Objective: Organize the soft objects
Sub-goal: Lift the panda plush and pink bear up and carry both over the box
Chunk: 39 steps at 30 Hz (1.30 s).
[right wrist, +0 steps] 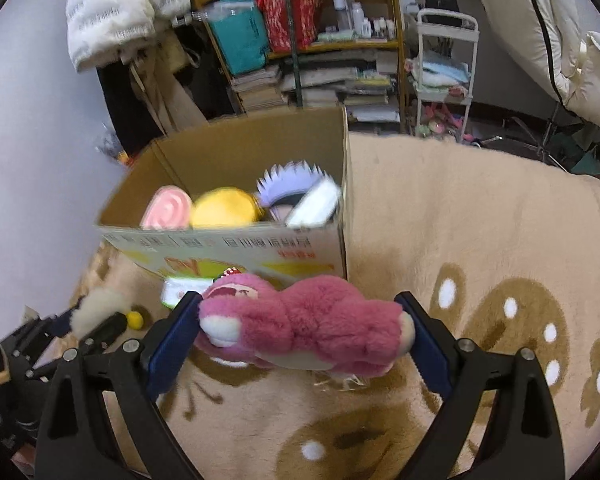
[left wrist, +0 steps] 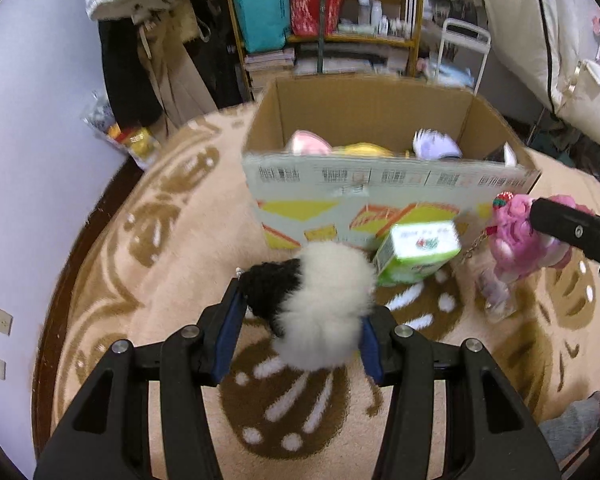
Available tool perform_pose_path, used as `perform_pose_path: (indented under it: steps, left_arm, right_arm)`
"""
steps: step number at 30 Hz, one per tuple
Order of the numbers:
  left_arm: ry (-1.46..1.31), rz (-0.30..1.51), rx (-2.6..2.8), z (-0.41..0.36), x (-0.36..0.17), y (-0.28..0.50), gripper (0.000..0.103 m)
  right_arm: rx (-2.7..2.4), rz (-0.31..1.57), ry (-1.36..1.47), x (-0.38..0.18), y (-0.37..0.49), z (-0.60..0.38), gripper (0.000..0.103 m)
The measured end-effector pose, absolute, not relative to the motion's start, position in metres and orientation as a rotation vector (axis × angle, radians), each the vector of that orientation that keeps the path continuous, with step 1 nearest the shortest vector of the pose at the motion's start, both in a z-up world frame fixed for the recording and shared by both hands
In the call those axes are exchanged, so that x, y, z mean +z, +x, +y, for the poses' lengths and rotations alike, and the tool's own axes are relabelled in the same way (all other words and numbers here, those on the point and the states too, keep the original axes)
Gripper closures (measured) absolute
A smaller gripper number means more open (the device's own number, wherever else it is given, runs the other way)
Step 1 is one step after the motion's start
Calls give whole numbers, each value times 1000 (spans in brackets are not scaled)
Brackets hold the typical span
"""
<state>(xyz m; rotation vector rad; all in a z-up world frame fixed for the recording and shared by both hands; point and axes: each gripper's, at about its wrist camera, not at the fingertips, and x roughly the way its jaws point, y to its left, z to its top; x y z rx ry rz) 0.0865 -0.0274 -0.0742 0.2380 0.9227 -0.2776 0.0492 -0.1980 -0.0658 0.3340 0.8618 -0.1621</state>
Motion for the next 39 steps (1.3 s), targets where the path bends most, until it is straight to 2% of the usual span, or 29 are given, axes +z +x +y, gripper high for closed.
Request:
perform_pose_path:
  steps: [10,19,31,39]
  left_arm:
    - [222,622,-269,-23,1,58,53]
    - [185,478,-256,-12,36,57,53]
    - [176,421,-264,-34,57,78,53]
    - [186,459,-296,-55,48,103,53]
  right_arm:
    - [-153,692,327,-12,37,-203,4]
    - [-141,580,305,21,28,-208,4]
    - [-152,432,279,36,41,-214,4]
    - [-147,455,337,15,68,-228,4]
